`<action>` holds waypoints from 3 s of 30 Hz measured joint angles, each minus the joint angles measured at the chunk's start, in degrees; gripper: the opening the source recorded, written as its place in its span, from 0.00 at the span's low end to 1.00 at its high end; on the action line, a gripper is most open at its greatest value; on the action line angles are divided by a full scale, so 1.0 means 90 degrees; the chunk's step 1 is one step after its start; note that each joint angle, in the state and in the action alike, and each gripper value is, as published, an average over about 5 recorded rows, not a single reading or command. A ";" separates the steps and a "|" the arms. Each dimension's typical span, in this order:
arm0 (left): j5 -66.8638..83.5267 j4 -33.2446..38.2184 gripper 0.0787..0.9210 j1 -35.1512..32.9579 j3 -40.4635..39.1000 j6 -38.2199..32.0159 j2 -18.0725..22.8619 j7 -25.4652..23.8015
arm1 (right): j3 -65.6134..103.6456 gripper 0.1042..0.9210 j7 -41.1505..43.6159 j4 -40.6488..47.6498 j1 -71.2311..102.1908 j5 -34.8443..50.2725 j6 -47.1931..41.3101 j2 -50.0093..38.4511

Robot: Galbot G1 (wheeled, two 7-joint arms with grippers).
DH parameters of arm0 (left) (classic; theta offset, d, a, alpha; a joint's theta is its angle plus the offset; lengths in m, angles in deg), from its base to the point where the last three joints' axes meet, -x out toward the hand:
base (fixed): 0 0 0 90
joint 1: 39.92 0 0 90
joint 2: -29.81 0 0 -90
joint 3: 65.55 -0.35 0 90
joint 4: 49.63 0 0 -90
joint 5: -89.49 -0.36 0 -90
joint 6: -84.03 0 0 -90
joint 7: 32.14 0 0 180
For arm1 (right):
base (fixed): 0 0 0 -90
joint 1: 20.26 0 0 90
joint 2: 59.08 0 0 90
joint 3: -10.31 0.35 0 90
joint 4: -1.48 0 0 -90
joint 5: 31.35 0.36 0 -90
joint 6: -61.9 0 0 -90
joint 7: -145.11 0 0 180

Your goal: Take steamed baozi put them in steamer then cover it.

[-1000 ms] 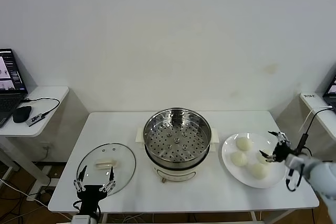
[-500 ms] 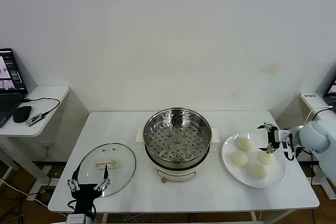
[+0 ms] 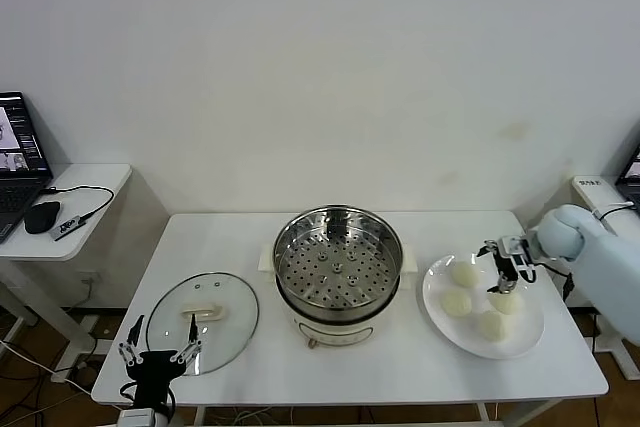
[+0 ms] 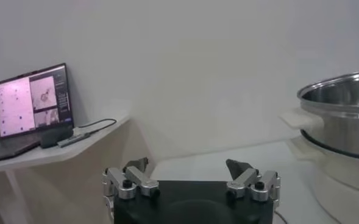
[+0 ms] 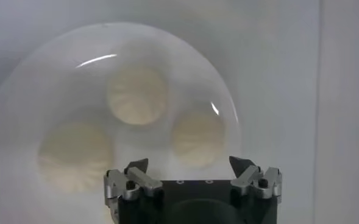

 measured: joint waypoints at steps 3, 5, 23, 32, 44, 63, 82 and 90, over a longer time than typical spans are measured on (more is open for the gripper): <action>0.0002 -0.0008 0.88 0.0008 0.0036 -0.0005 -0.0003 0.0001 | -0.0065 0.88 -0.0016 0.0265 -0.0087 -0.0064 0.0012 0.0215; 0.0003 -0.0023 0.88 0.0014 0.0054 -0.0008 -0.0005 0.0002 | -0.0093 0.88 -0.0030 0.0429 -0.0127 -0.0109 0.0010 0.0349; 0.0019 -0.0175 0.88 0.0111 0.0082 -0.0020 -0.0016 0.0019 | -0.0253 0.69 -0.0034 0.1137 -0.0253 -0.0374 -0.0047 0.0854; 0.0031 -0.0128 0.88 0.0092 0.0087 -0.0022 -0.0020 0.0030 | -0.0358 0.68 0.0048 0.1110 -0.0368 -0.0327 -0.0096 0.0807; 0.0066 -0.0037 0.88 0.0105 0.0055 -0.0014 -0.0065 0.0051 | -0.0859 0.65 0.0261 0.0284 -0.0928 0.0306 -0.0319 0.0195; 0.0139 0.0021 0.88 0.0308 -0.0061 0.0091 -0.0301 0.0060 | -0.2955 0.64 0.0158 -0.1500 -0.3794 0.2504 -0.0808 -0.0018; 0.0241 -0.0048 0.88 0.0388 0.0205 0.0116 -0.0301 0.0052 | -0.4433 0.64 -0.0618 -0.1851 -0.4395 0.2683 0.0036 0.1765; 0.0240 -0.0114 0.88 0.0412 0.0258 0.0116 -0.0198 0.0050 | -0.4555 0.64 -0.1001 -0.1525 -0.4057 0.1665 0.0934 0.2153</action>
